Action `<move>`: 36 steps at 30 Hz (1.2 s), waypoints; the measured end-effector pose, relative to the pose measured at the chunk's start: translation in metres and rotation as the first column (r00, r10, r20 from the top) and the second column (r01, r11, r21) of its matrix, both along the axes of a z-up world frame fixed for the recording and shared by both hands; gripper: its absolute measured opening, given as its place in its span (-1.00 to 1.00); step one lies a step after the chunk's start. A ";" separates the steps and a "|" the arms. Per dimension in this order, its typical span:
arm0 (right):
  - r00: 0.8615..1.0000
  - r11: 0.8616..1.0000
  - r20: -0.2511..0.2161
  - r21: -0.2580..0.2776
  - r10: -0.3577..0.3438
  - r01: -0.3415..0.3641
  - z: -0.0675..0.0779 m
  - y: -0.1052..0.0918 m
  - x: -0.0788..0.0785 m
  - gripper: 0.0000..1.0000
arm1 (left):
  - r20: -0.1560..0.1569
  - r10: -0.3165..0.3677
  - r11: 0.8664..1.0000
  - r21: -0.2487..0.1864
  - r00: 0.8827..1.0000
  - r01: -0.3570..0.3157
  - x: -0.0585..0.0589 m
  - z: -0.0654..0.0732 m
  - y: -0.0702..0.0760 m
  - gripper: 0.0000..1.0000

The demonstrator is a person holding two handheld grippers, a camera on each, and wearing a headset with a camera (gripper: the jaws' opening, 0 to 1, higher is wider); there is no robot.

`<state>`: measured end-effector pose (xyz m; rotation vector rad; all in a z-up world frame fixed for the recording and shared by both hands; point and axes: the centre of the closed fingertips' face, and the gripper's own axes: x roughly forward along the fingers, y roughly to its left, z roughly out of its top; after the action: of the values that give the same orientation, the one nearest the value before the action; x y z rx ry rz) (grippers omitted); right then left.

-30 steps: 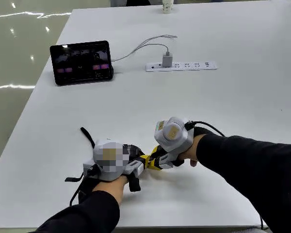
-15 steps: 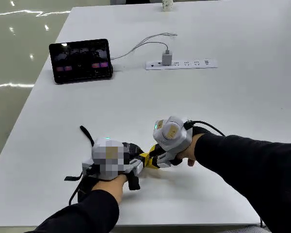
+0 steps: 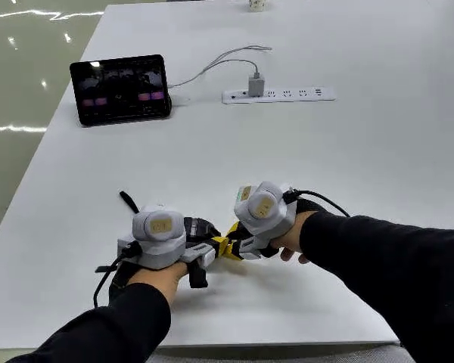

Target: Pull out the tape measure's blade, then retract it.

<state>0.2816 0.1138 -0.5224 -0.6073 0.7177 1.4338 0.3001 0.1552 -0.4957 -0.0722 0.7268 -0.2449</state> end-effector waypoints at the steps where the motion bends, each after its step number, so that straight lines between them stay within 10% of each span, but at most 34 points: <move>1: 1.000 1.000 0.002 0.002 -0.004 0.004 0.000 0.000 0.000 -0.69 | -0.002 -0.008 1.000 0.002 1.000 0.008 0.000 0.000 -0.001 0.33; 4: 1.000 1.000 -0.009 -0.004 -0.029 0.029 0.000 -0.003 0.000 -0.66 | 0.003 -0.023 0.999 -0.035 1.000 0.023 -0.001 0.003 -0.005 0.43; 7: 0.999 0.999 -0.002 -0.010 -0.041 0.041 0.000 -0.009 0.002 -0.64 | -0.016 -0.038 0.986 -0.163 0.999 0.035 -0.004 0.005 -0.014 0.63; 20: 0.984 0.983 -0.014 0.039 -0.177 0.178 0.018 -0.046 0.010 -0.38 | 0.015 -0.147 0.963 -0.225 0.989 0.147 -0.010 0.015 -0.021 0.86; 29: 0.961 0.959 -0.023 0.071 -0.275 0.276 0.034 -0.085 0.014 -0.02 | 0.008 -0.258 0.939 -0.234 0.966 0.252 -0.020 0.015 -0.023 0.96; 36: 0.943 0.939 -0.027 0.092 -0.330 0.332 0.045 -0.114 0.012 0.14 | -0.027 -0.359 0.929 -0.101 0.933 0.355 -0.031 0.006 -0.015 0.98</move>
<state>0.2939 -0.0003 -0.4777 -0.3821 0.7186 1.1513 0.2687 0.1404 -0.4895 -0.0344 0.7706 -0.6294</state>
